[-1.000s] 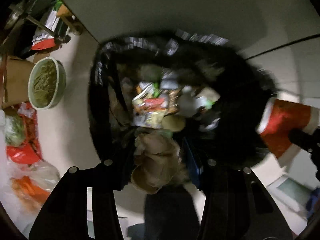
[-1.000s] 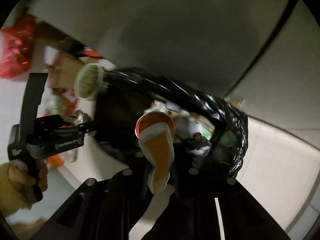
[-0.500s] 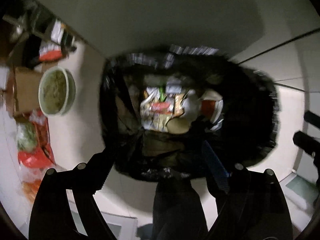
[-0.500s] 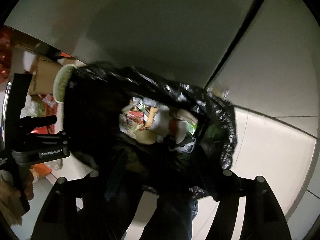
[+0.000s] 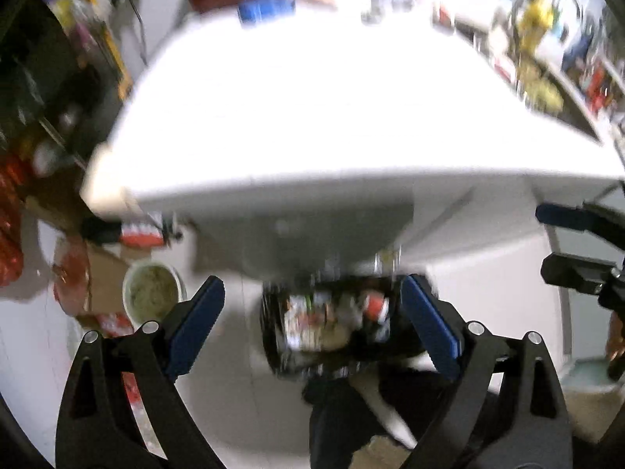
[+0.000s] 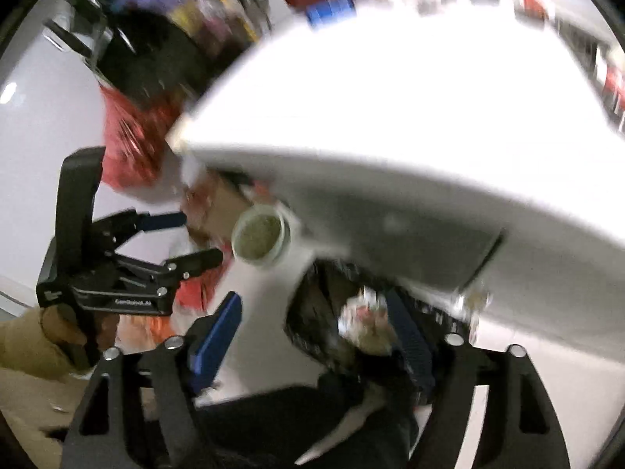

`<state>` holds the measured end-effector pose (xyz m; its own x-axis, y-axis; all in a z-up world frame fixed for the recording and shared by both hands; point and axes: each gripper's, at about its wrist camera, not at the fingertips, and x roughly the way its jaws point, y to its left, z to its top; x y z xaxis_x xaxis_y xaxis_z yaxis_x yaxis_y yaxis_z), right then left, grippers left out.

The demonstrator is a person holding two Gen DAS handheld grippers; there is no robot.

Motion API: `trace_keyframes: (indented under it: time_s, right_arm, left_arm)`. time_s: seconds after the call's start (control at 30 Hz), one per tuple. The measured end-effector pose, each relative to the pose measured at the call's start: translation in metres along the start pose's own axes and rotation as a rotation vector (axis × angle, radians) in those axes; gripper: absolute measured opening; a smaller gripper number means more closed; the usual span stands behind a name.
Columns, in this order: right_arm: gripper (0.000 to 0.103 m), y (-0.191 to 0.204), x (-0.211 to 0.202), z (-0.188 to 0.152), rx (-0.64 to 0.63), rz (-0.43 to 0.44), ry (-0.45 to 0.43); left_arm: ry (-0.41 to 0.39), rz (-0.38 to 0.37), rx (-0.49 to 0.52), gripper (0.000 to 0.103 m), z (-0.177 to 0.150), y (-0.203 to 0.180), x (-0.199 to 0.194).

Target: Collect trash

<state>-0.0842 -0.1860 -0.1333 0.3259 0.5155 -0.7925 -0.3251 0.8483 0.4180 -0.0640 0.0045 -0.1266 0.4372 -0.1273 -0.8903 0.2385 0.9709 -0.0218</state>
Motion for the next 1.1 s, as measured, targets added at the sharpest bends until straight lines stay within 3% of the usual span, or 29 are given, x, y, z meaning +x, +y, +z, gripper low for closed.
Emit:
trace_keyframes:
  time_s: [0.13, 0.23, 0.43, 0.7, 0.87, 1.1]
  right_arm:
    - [0.086, 0.004, -0.045, 0.03, 0.01, -0.067, -0.166]
    - [0.091, -0.001, -0.065, 0.051, 0.033, -0.152, -0.283]
    - [0.098, -0.008, -0.083, 0.087, 0.078, -0.358, -0.411]
    - [0.098, -0.003, -0.104, 0.115, 0.089, -0.414, -0.493]
    - [0.098, 0.002, -0.114, 0.118, 0.08, -0.413, -0.516]
    - [0.098, 0.014, -0.12, 0.123, 0.048, -0.431, -0.53]
  left_arm:
    - [-0.144, 0.06, -0.054, 0.09, 0.045, 0.002, -0.031]
    - [-0.196, 0.093, -0.106, 0.09, 0.077, 0.006, -0.039]
    - [-0.277, 0.193, -0.137, 0.09, 0.117, 0.008, -0.056]
    - [-0.378, 0.369, -0.146, 0.09, 0.138, 0.003, -0.098]
    - [-0.412, 0.291, -0.161, 0.09, 0.14, 0.003, -0.114]
    - [-0.427, 0.247, -0.162, 0.09, 0.141, 0.003, -0.121]
